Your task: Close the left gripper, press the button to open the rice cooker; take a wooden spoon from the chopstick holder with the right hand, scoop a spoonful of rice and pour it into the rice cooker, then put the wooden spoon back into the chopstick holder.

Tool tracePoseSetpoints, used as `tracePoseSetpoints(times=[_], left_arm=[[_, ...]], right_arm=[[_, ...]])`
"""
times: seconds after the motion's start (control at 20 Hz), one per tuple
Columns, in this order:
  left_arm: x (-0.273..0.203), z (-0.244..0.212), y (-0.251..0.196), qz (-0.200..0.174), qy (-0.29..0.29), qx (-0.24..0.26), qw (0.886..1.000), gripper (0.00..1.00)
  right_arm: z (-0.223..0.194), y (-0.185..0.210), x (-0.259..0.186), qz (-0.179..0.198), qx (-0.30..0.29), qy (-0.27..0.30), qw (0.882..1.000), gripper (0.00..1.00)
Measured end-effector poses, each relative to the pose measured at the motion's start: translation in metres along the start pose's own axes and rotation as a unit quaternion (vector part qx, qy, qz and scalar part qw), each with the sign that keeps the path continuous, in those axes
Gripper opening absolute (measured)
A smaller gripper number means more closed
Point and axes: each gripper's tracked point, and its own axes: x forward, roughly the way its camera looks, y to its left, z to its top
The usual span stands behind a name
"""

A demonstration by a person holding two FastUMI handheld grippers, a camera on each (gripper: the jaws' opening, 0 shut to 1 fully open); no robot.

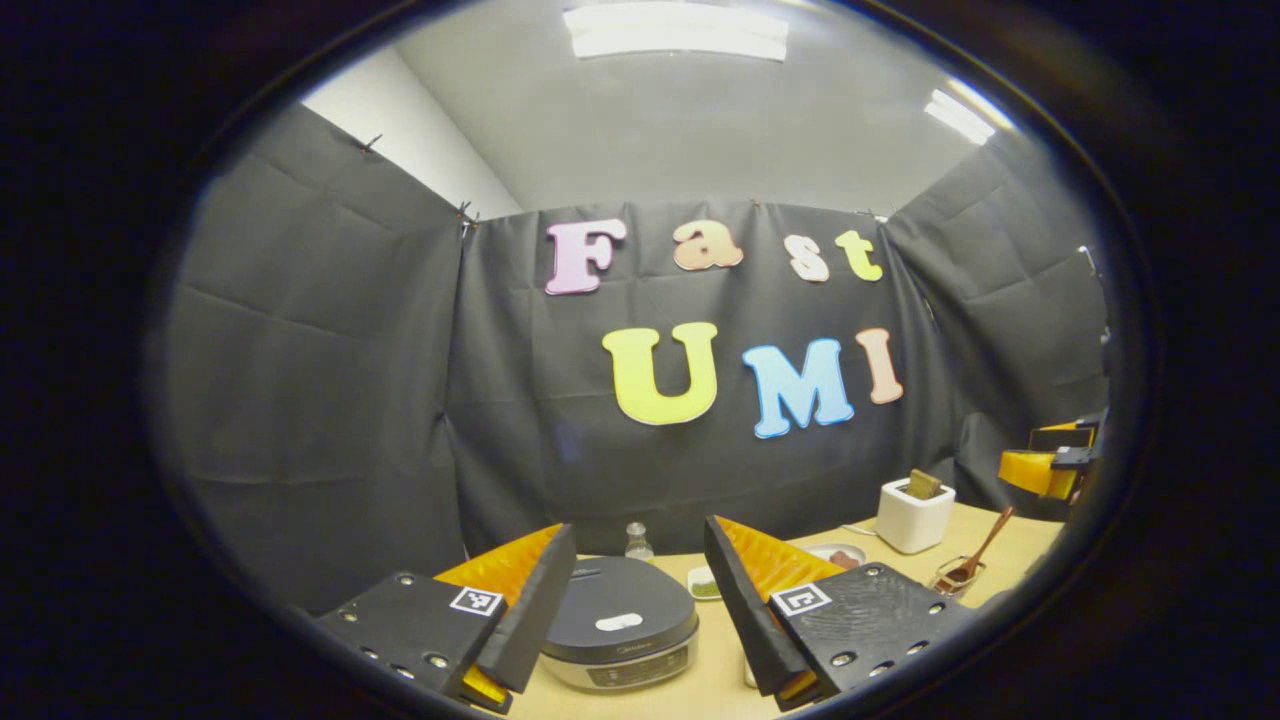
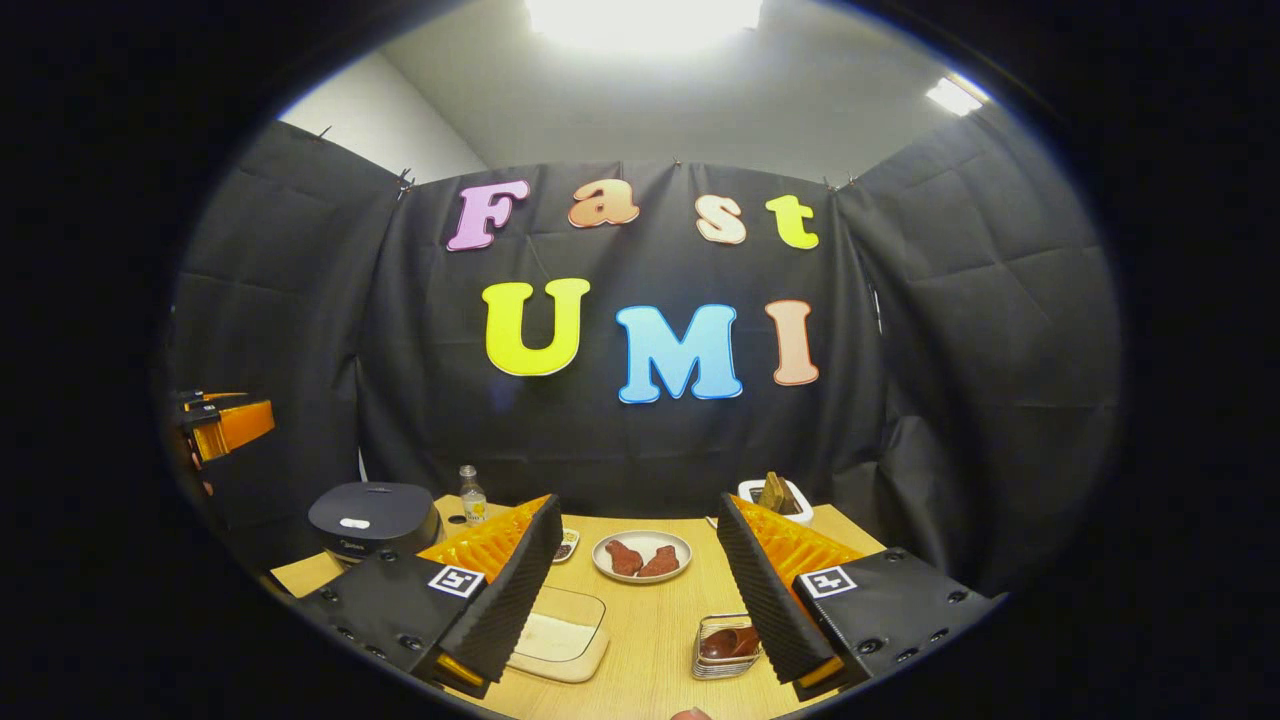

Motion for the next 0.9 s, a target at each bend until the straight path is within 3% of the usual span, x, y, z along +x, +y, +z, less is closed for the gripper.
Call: tracePoseSetpoints(times=[0.4,0.9], left_arm=[[-0.003,-0.009,0.008,0.011,0.013,-0.007,1.000,0.82],[0.002,-0.013,0.009,0.008,0.013,-0.017,1.000,0.82]], right_arm=[[-0.004,0.013,0.004,0.014,-0.001,0.005,1.000,0.97],[-0.004,0.011,0.005,0.006,-0.001,0.005,1.000,0.99]])
